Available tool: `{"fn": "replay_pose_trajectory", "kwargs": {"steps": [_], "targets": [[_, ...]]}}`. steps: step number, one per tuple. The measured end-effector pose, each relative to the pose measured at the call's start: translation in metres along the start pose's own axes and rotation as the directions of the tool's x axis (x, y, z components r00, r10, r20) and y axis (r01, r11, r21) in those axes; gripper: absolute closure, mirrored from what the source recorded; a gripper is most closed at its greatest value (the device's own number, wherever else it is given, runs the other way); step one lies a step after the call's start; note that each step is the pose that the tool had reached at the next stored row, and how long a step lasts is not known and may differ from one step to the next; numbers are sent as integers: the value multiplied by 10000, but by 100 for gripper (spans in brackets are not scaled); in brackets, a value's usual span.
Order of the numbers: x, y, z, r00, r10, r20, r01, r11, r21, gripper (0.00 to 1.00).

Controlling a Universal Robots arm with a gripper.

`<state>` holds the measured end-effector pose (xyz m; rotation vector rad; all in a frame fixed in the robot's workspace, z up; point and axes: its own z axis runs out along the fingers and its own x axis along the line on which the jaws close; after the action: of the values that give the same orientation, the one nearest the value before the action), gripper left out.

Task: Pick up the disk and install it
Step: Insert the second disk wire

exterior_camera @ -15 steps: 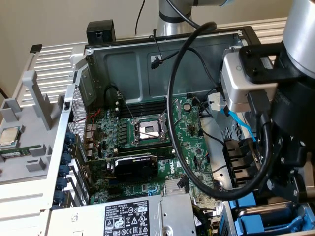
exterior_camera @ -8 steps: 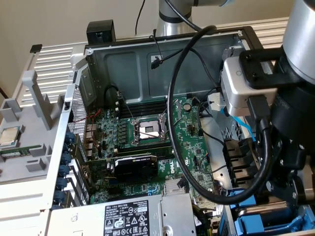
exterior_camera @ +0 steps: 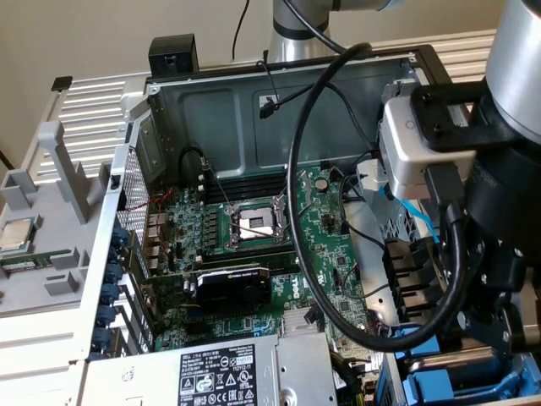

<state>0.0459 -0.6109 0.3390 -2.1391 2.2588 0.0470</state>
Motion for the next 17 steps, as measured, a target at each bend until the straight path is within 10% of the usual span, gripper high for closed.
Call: {"fn": "replay_pose_trajectory", "kwargs": {"steps": [6, 17], "targets": [[-1, 0, -4, 10000, 0, 2, 0, 10000, 0, 63], [-16, 2, -170, 10000, 2, -1, -2, 10000, 0, 63]]}}
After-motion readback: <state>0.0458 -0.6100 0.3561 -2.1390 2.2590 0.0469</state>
